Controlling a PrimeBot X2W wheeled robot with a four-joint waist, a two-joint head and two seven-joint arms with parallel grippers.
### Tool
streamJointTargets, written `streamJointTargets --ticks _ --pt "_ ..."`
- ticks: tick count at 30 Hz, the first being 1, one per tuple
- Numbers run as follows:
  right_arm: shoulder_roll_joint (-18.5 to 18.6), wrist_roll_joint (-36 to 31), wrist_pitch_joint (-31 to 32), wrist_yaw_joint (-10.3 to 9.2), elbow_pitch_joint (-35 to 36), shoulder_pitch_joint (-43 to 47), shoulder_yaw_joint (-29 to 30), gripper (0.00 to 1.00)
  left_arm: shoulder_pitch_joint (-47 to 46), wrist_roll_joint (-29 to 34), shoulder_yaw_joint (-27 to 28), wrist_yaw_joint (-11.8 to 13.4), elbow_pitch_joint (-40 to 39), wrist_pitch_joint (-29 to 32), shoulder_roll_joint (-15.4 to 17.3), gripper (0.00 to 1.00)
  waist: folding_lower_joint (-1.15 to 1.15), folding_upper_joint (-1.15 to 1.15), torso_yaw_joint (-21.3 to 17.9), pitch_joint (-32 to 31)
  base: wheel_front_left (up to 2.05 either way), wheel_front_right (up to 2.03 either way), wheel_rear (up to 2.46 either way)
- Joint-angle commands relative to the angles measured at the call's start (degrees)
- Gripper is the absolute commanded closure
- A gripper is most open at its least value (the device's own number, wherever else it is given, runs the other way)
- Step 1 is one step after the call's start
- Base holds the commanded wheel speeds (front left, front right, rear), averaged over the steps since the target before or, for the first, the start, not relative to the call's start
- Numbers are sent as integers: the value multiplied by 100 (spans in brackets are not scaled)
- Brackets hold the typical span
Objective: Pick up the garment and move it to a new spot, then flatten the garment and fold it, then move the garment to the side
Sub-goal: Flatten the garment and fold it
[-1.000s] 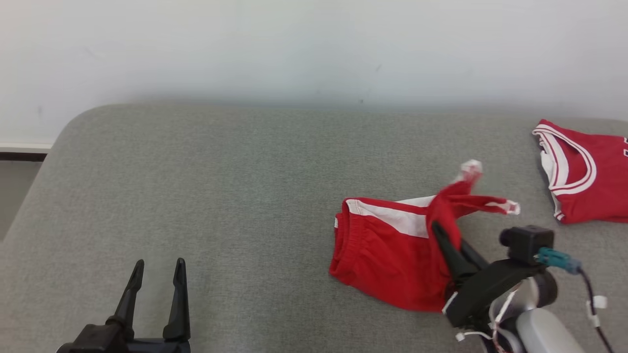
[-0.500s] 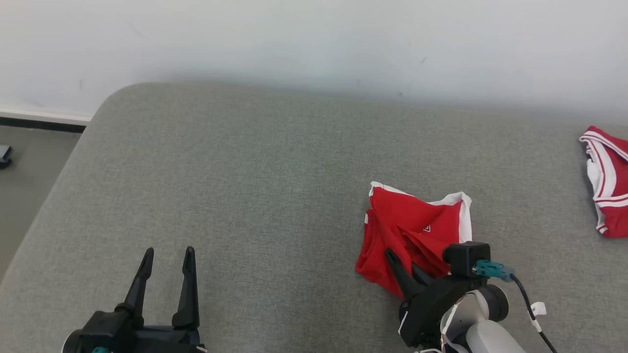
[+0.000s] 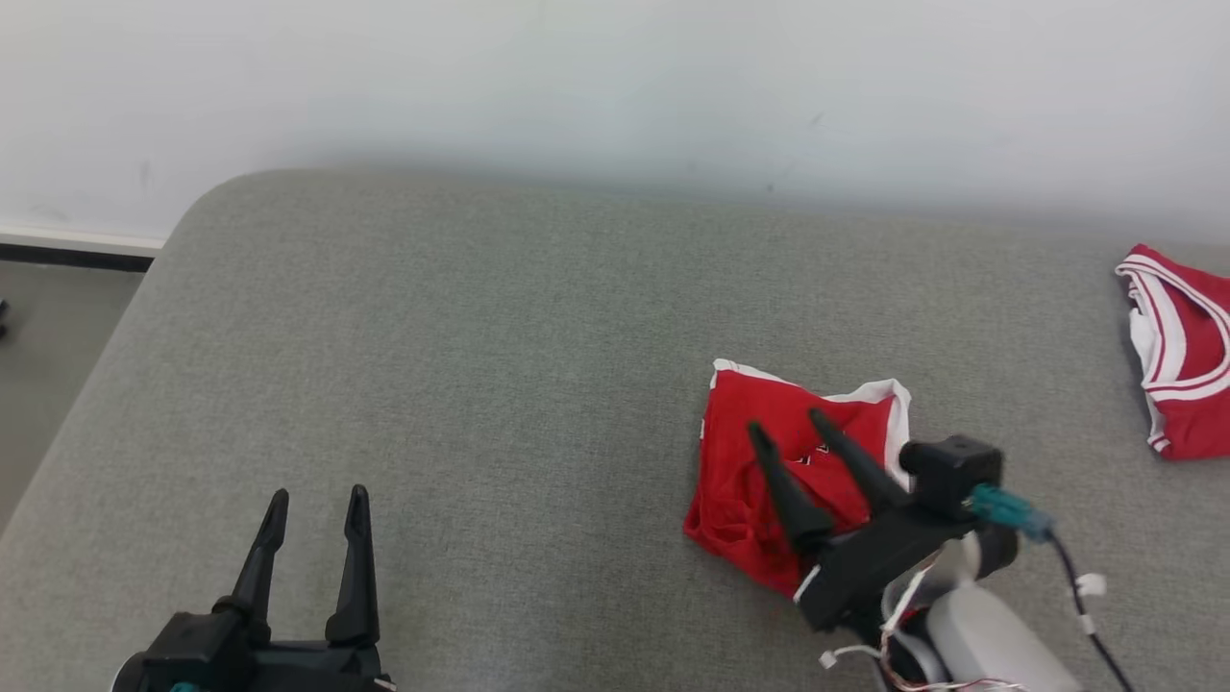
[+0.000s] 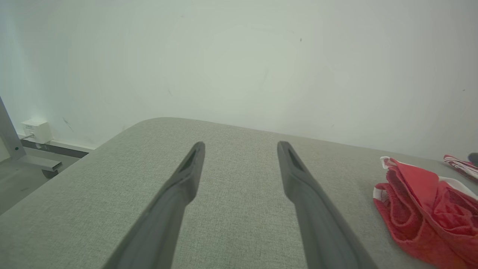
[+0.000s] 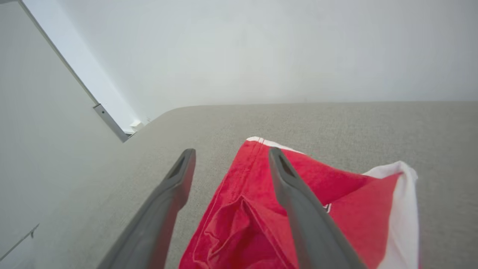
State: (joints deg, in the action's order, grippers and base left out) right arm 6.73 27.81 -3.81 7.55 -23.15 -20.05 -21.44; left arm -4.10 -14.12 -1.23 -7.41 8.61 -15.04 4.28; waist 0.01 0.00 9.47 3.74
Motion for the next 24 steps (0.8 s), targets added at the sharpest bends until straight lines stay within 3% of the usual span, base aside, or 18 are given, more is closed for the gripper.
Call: streamJointTargets --ticks 1,6,14,15,16,17,18,24 --pt "118 22 -78 -16 147 38 88 0 74 26 21 -4 -37 -18 -4 0 -1 0 -99 -54 0 0 0" --pt "412 -52 -296 -16 692 337 773 0 190 76 76 -2 -144 -18 2 0 -1 0 -238 -63 0 0 0" --pt "413 -192 -292 -16 965 1080 1829 0 212 104 103 -5 -215 -18 35 0 -1 0 -321 -35 0 0 0" --pt "383 -203 -299 -16 968 1173 1901 13 202 105 101 -5 -219 -18 42 0 -1 0 -323 -28 0 0 0" --pt "364 -228 -280 -16 938 1262 1968 40 186 107 95 -6 -226 -18 46 0 -1 0 -320 -19 0 0 0" --pt "339 -245 -252 -16 907 1333 1992 75 169 110 84 -6 -232 -18 47 0 -1 0 -313 -10 0 0 0" --pt "304 -268 -232 -16 876 1393 1999 100 155 118 77 -6 -240 -18 53 0 -1 0 -307 -1 0 0 0" --pt "138 -421 -137 -16 524 1398 1885 100 71 141 34 -7 -246 -18 83 0 -1 0 -242 58 0 0 0"
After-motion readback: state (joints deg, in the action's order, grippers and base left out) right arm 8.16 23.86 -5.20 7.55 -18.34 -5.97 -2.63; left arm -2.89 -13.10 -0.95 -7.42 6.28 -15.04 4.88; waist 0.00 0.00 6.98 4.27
